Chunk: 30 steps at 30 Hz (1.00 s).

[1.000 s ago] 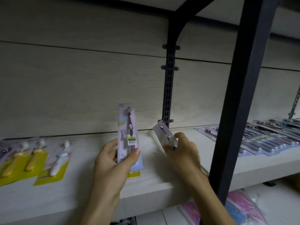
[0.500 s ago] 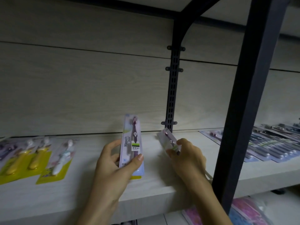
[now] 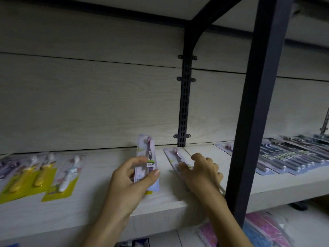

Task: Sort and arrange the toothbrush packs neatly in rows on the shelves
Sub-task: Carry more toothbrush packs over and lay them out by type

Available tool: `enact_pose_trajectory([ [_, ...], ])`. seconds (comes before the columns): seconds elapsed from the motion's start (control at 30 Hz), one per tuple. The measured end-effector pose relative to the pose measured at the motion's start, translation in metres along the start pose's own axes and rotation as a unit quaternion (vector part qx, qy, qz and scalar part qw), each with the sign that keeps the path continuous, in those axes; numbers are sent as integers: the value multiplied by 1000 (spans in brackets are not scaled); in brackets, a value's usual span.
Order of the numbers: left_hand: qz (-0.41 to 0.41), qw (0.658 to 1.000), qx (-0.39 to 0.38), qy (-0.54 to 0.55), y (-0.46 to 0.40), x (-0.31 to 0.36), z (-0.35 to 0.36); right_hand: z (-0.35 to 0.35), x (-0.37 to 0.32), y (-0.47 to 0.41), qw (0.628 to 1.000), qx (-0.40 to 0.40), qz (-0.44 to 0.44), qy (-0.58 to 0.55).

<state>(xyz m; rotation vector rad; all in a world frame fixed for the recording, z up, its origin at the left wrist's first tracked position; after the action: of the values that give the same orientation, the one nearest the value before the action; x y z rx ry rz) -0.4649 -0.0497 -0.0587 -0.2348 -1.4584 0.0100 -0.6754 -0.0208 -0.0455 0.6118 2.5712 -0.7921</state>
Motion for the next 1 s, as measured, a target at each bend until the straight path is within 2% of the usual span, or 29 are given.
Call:
enact_pose_trajectory([
  [0.17,-6,999,-14,-52,-5,-1,11,0,7,-2,998,0,15,-58],
  [0.4,-12,988,-60,-142,-5,-8,39,1,8,-1,999,3,17,-50],
  [0.8,-5,974,-58,-217,-16,-5,59,-1,8,0,998,2,20,-64],
  [1.0,3,952,-60,-299,-18,-5,65,-1,8,0,997,2,24,-72],
])
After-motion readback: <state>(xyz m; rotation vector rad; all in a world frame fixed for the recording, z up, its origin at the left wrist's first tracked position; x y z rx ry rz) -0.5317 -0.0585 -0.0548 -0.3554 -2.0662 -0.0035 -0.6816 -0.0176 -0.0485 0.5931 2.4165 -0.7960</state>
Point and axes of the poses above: each hand's wrist, its own y-axis away from the middle knuckle, its own z-axis out of the palm, x = y × z, the point moved 9 cm from there along -y, towards the middle knuckle, and after that the axes turned 7 degrees about -z, right-handed, at the moved point
